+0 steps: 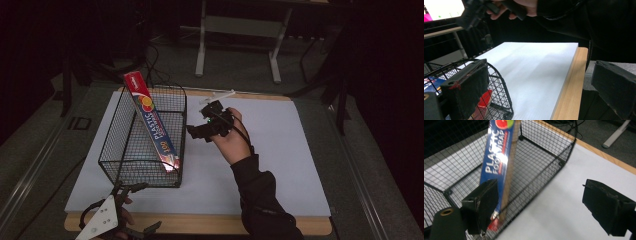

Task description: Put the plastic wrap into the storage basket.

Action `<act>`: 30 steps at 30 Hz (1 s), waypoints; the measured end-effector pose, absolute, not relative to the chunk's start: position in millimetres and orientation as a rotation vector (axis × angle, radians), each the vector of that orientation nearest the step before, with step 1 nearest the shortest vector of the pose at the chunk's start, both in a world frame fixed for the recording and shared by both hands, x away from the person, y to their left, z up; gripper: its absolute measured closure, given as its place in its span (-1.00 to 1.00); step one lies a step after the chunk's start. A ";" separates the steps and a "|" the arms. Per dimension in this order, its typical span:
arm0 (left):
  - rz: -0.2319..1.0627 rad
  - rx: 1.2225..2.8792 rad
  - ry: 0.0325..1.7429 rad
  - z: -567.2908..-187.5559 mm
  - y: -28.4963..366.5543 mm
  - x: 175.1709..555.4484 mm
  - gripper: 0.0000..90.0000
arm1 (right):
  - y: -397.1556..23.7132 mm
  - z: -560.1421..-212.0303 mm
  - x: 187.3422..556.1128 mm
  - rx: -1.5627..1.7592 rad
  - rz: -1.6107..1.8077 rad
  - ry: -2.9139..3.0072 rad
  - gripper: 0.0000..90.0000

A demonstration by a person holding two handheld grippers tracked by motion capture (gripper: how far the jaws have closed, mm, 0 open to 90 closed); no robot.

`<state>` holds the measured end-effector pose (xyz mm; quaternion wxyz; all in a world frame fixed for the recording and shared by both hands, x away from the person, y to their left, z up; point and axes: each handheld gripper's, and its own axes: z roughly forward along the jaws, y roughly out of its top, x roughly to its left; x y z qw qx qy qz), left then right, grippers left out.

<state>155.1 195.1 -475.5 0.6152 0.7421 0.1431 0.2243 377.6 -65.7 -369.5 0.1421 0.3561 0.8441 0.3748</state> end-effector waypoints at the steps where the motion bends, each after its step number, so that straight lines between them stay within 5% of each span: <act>1: 0.516 1.709 0.331 -475.5 194.9 155.3 -0.96 | -70.6 -370.9 376.2 1.031 1.082 2.434 -0.70; 30: 0.512 1.724 0.324 -476.8 191.8 155.6 -0.96 | -169.0 -432.2 332.6 1.076 1.108 2.436 -0.69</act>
